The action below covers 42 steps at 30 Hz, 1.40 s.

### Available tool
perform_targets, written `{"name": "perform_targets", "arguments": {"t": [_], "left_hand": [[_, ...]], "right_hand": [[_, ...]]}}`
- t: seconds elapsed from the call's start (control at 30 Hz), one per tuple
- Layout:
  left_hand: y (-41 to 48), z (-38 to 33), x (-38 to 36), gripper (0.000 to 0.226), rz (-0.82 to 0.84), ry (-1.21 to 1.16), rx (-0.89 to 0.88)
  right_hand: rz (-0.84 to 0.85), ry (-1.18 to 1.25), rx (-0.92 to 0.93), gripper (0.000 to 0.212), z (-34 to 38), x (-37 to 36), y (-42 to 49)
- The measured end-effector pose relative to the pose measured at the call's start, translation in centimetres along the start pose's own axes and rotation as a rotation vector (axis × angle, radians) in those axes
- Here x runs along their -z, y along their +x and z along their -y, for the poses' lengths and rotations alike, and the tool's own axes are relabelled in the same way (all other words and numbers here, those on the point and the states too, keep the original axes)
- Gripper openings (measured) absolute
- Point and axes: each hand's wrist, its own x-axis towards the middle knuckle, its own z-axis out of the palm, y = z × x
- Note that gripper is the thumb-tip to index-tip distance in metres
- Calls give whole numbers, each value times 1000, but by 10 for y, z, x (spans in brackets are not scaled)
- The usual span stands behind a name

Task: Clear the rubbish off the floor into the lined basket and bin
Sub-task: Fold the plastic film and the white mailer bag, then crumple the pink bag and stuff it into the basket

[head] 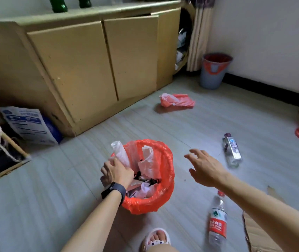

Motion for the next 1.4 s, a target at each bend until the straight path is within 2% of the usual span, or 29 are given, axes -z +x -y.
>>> {"name": "perform_targets", "arguments": {"t": [0.1,0.23,0.43,0.47,0.53,0.77,0.87,1.0,1.2,1.3,1.4], "left_hand": [[-23,-42,18,33,56,14,-276],[-53,-116,40,39,-9,33,-588],[-45,-207,27,46,-113,313,-839],[-33,-228,5,47,-101,384,-860],[-11,-248,-19,49,-75,481,-864],[97,-308,-170,54,81,710,-839],[143,-307,-232,58,178,787,-800],[197,-307,-273,60,280,842,-752],[307,-338,-298,59,239,844,-715],[363,-372,-308,62,148,809,-744],[410,-409,-310,61,31,811,-795]], "right_hand": [[6,-44,-83,52,-30,35,-18],[-105,50,-165,51,-69,71,-43],[-197,232,-259,53,-127,68,-39],[-191,270,-285,53,-146,51,-30],[-178,294,-309,53,-163,30,-15],[-75,381,-354,53,-242,-93,94],[71,409,-369,59,-256,-157,142],[317,368,-401,82,-258,-215,196],[418,388,-458,114,-288,-212,315],[495,428,-465,133,-301,-205,357],[561,457,-475,139,-306,-203,373]]}}
